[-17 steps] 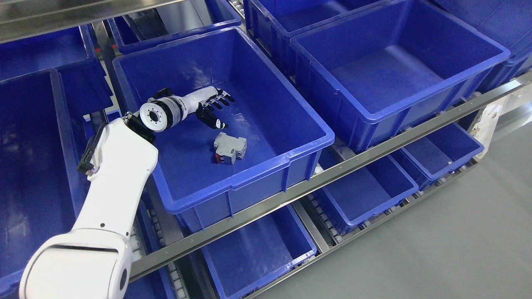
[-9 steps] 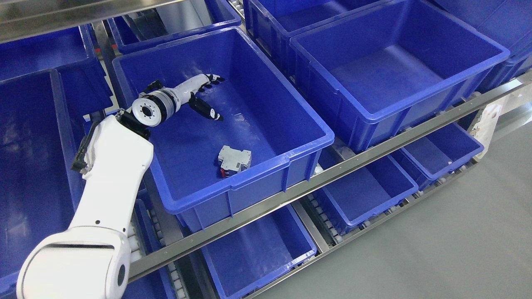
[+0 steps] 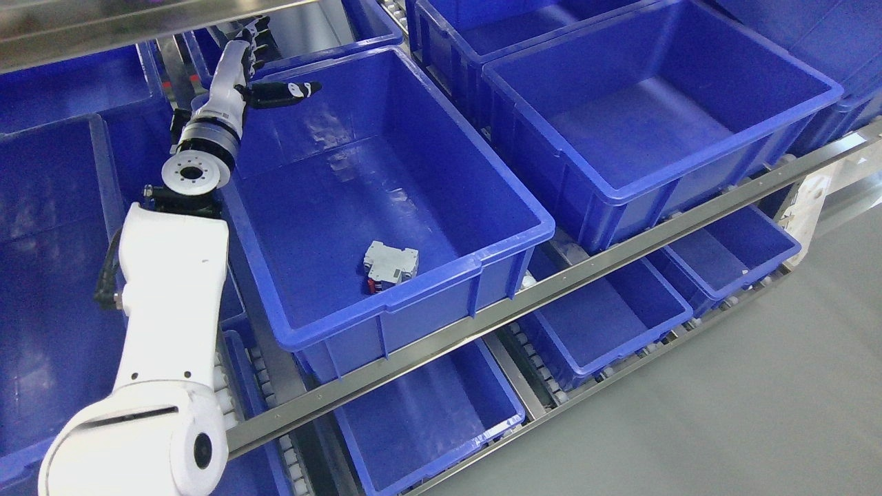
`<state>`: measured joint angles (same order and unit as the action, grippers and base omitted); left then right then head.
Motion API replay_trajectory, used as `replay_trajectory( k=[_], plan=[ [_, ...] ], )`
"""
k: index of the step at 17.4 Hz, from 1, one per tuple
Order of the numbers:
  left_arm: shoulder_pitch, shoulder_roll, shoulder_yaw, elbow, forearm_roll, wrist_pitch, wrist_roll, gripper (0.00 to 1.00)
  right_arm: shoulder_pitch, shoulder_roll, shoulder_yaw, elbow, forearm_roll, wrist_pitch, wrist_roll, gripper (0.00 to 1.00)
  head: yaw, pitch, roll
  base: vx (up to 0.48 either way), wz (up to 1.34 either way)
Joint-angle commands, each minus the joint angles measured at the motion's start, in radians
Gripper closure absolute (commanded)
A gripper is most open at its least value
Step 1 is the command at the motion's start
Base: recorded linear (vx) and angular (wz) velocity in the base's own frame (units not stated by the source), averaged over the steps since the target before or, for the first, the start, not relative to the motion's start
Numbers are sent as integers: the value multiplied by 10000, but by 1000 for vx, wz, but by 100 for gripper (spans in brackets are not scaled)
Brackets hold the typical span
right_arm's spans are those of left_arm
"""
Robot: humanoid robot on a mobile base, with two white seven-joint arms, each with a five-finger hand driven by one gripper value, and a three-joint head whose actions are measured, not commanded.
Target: Place circuit breaker on shelf
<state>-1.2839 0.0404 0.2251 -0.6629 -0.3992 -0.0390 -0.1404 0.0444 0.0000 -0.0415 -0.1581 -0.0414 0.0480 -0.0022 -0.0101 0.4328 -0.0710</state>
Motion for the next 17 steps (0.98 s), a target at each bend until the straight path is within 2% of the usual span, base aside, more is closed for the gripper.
replay_trajectory(
  k=[1,5,12,15,17],
  plan=[
    [949,-230,1661,-3198,1643,-146,84,0,1,-175,1,1,0,-5,-9,0,0,0,0,-17,-58],
    [2266,-230,743,-4887,1722,-208,69,0,1,-175,1,1,0,-5,-9,0,0,0,0,-71,-147],
    [4093,-230,97,-7617,1722,-193,8,0,1,-175,1,-14,0,-5,-9,0,0,0,0,-140,-4],
    [4799,-230,-775,-8387,1768,52,145,0,1,-175,1,1,0,-5,-9,0,0,0,0,-172,211],
    [4878,-230,-1313,-8664,1798,739,649,0,16,-175,1,1,0,-5,-9,0,0,0,0,-177,228]
  ],
)
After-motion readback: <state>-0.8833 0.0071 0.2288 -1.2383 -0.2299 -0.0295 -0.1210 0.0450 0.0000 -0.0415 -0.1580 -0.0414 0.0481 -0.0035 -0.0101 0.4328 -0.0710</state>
